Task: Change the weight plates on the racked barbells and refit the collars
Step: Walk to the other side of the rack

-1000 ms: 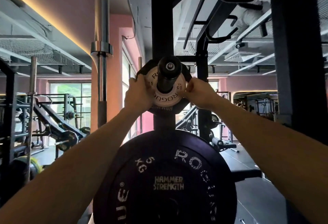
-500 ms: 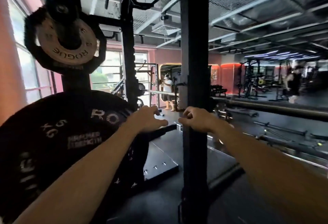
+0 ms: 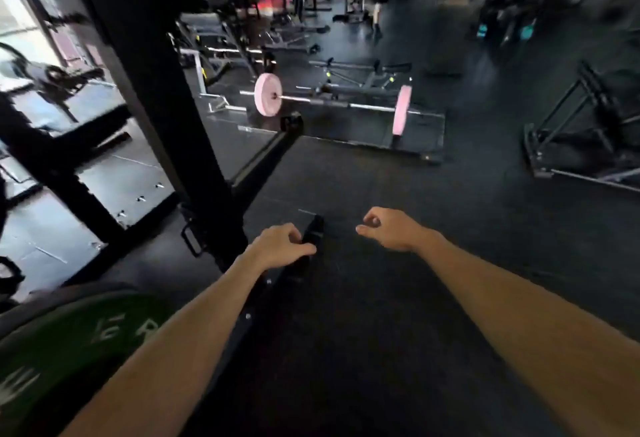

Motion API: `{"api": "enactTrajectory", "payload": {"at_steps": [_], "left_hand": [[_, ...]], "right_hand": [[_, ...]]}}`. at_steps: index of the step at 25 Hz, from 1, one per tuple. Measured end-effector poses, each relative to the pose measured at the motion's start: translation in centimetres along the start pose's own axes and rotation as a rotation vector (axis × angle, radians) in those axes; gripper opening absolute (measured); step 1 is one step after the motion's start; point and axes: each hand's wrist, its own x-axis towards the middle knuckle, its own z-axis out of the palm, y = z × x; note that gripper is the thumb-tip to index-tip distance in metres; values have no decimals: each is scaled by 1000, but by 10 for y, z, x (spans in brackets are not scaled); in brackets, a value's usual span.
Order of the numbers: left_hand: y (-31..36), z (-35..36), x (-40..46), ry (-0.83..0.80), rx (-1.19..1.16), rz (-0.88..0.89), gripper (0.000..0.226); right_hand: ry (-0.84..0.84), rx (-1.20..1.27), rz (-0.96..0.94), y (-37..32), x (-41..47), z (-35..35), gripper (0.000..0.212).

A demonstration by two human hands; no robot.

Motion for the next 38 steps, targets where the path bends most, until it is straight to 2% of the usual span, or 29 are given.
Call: {"api": "enactTrajectory", "payload": {"at_steps": [7, 15, 20, 23, 26, 29, 34, 38], "left_hand": [[34, 223, -17, -445, 44, -97, 47], [49, 366, -60, -743, 170, -171, 43], [63, 392, -53, -828, 258, -145, 57], [91, 390, -16, -761, 257, -62, 49], [112, 391, 28, -767, 291, -40, 39], [131, 395, 82, -777, 288, -69, 33], [182, 374, 206, -816, 325, -87, 35], [238, 342, 316, -782, 376, -25, 39]], "right_hand": [[-239, 127, 380, 202, -114, 111, 42], [-412, 323, 609, 315, -222, 204, 37], [-528, 361, 674, 349, -247, 211, 36], [-472, 443, 737, 374, -235, 196, 33], [-437, 480, 782, 403, -214, 176, 25], [-444, 498, 815, 435, -178, 150, 21], [-427, 472, 859, 486, -88, 86, 29], [-237, 481, 817, 513, 12, 5, 26]]}}
